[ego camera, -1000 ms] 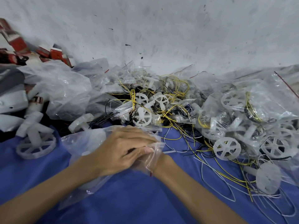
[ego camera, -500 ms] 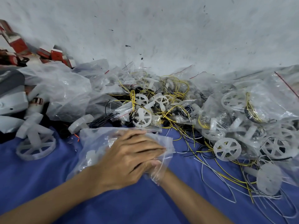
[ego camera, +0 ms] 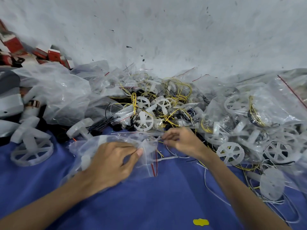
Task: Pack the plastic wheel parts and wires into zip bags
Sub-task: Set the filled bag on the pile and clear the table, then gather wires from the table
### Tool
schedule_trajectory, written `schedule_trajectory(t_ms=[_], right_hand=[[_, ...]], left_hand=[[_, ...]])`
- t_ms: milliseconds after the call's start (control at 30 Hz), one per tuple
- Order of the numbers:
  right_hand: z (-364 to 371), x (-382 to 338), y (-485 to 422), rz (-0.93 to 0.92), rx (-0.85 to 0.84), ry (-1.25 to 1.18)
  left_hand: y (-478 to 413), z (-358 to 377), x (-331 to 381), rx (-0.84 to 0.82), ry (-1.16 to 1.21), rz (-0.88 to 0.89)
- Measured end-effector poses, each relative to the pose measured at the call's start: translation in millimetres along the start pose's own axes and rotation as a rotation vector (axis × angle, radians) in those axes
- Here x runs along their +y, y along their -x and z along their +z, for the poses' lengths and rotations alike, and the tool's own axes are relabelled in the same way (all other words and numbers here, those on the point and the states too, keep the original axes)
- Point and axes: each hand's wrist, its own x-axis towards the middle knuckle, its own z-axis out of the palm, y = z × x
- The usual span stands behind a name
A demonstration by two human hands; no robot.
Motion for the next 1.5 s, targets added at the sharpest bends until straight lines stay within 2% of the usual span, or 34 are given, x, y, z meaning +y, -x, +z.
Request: schedule_trajectory(t_ms=[100, 233, 367, 500, 600, 733, 800, 867, 1000, 1267, 1400, 1500], right_hand=[[18.2, 19.3, -5.0, -0.078, -0.033, 0.270], [38.0, 16.2, -16.3, -0.193, 0.147, 0.196], [50.7, 7.6, -28.7, -0.148, -0.004, 0.326], [52.9, 2.4, -28.2, -0.198, 0.111, 0.548], [39.4, -3.3, -25.1, -0.239, 0.287, 0.339], [4.4, -8.4, -30.4, -0.044, 0.496, -0.131], [-9.5, -8.7, -33.3, 0.050, 0.441, -0.339], [-19.0, -14.7, -30.6, 0.065, 0.310, -0.537], [-30.0, -24.8, -26.7, -0.013, 0.191, -0.547], [-39.5, -48.3, -11.4, -0.150, 0.239, -0.688], [-45.3, -61.2, -5.6, -0.215, 0.252, -0.749], [-37.5, -74.5, -2.3, -0.166, 0.285, -0.696]], left_hand=[[2.3, -0.4, -5.3, -0.070, -0.054, -0.018], [2.8, -2.5, -8.5, -0.133, -0.095, 0.009], [1.4, -5.4, -9.8, -0.138, -0.080, 0.074], [1.6, -4.8, -10.1, -0.131, -0.083, 0.075], [1.5, -3.6, -9.7, -0.120, -0.072, 0.067], [1.3, -4.4, -6.4, -0.101, -0.077, 0.060], [1.7, -4.6, -5.4, -0.107, -0.078, 0.054], [1.5, -4.5, -5.2, -0.111, -0.093, 0.048], [2.1, -2.8, -6.0, -0.121, -0.108, 0.037], [3.0, -1.8, -4.4, -0.155, -0.083, 0.019], [2.3, -3.8, 0.0, -0.135, 0.064, -0.082], [2.5, -2.6, 2.1, -0.093, 0.134, -0.147]])
